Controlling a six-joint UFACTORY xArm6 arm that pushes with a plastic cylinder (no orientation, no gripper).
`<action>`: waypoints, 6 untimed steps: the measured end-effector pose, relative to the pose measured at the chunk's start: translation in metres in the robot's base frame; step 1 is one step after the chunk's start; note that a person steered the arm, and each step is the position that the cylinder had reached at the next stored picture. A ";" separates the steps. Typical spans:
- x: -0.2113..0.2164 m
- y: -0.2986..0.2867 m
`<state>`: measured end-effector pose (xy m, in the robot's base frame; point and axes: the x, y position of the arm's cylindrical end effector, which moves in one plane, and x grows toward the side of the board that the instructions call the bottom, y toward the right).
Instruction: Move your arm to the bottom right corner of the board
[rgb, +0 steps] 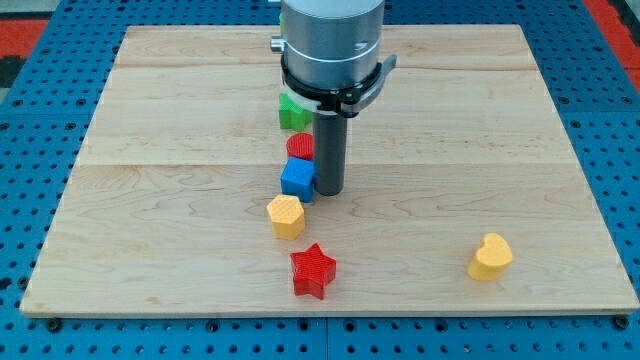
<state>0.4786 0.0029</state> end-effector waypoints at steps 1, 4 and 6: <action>-0.007 0.026; 0.015 0.238; 0.139 0.303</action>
